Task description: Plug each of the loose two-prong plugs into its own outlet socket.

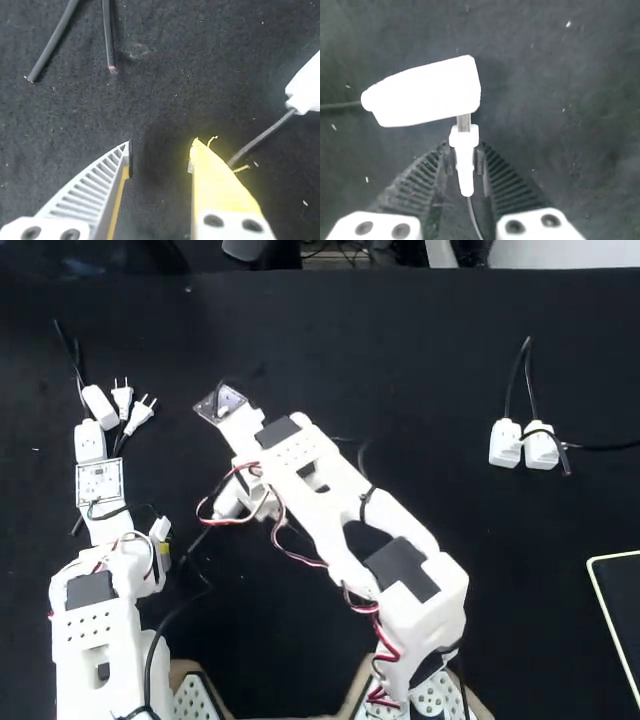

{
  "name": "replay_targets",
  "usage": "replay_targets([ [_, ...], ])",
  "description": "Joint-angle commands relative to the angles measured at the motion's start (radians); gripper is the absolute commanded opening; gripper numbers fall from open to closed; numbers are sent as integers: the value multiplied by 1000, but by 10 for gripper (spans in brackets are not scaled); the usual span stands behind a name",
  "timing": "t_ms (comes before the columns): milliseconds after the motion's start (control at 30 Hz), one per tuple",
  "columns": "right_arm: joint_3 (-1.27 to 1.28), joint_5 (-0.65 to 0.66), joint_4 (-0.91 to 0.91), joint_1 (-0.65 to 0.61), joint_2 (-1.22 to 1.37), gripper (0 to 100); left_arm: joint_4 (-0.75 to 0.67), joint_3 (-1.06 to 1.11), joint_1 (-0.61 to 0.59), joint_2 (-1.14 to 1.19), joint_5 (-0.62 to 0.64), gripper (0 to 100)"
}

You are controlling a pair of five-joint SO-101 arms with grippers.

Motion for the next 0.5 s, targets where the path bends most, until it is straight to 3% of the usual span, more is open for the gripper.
replay_targets([
  [0, 130, -8, -101, 32, -151, 11, 48, -77, 7, -5, 0, 199],
  [200, 504, -2, -278, 46, -446, 11, 52, -84, 10, -3, 0, 200],
  [467, 780, -5, -364, 121, -679, 11, 52, -177, 10, -2, -8, 200],
])
